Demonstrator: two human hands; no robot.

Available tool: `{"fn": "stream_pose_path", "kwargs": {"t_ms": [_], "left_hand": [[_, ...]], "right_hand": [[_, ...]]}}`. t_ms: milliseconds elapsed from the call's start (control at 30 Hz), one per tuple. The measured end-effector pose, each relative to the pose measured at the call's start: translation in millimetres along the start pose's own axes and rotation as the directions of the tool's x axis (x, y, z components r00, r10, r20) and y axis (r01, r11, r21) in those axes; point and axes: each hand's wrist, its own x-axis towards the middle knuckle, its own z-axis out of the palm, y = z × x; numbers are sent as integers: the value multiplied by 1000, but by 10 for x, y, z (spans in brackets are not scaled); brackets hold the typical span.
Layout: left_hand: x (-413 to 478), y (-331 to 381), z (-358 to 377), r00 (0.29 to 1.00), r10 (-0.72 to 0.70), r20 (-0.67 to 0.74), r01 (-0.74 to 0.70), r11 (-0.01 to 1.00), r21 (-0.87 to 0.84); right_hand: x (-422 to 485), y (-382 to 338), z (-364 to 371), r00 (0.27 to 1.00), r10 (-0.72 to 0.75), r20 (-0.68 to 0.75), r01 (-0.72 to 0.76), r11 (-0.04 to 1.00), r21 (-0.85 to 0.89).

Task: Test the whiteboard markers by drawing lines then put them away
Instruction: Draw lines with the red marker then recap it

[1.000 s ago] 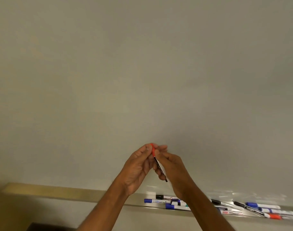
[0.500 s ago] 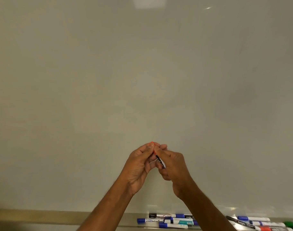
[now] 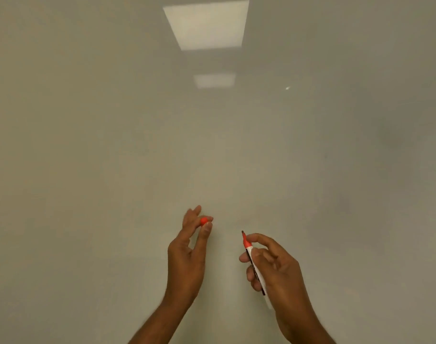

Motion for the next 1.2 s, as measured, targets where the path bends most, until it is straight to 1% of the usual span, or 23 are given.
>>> {"fn": "stream_pose_path", "kwargs": {"t_ms": [67, 167, 233, 300, 367, 433, 533, 600, 667, 800, 933, 1067, 1200], "left_hand": [[164, 20, 55, 992, 130, -9, -129, 991, 44], [422, 50, 118, 954, 298, -33, -291, 947, 136], [585, 81, 158, 919, 392, -32, -380, 906, 187], [736, 95, 207, 881, 472, -18, -456, 860, 231], [872, 89, 264, 851, 524, -3, -505, 821, 268], [1006, 75, 334, 823, 568, 9, -543, 781, 309], [1175, 68, 452, 775, 632, 26, -599, 721, 349], [1270, 84, 530, 736, 676, 28, -636, 678, 368], [1366, 100, 598, 693, 720, 28, -673, 633, 383], [1577, 88, 696, 616, 787, 18, -715, 549, 432], [1684, 16, 748, 548, 836, 27, -729, 461, 505], [1706, -7, 769, 525, 851, 19, -723, 434, 538], [1702, -1, 771, 517, 856, 15, -726, 429, 538]], "right_hand": [[124, -142, -53, 999, -33, 14, 31, 990, 140], [295, -297, -129, 998, -40, 43, 22, 935, 354], [398, -375, -169, 997, -69, 28, 53, 919, 391], [466, -456, -178, 987, -157, -42, 162, 937, 310], [506, -541, -170, 957, -260, -132, 278, 949, 146], [555, -635, -149, 916, -358, -183, 364, 931, -4], [626, -776, -104, 860, -463, -214, 449, 887, -112], [735, -810, -115, 825, -501, -263, 478, 866, -149], [888, -794, -146, 788, -541, -293, 493, 840, -225], [1226, -678, -252, 705, -649, -285, 518, 746, -419], [1408, -737, -252, 605, -756, -249, 582, 634, -510], [1539, -847, -212, 561, -798, -220, 615, 580, -534], [1670, -899, -210, 534, -823, -195, 602, 531, -596]]}}
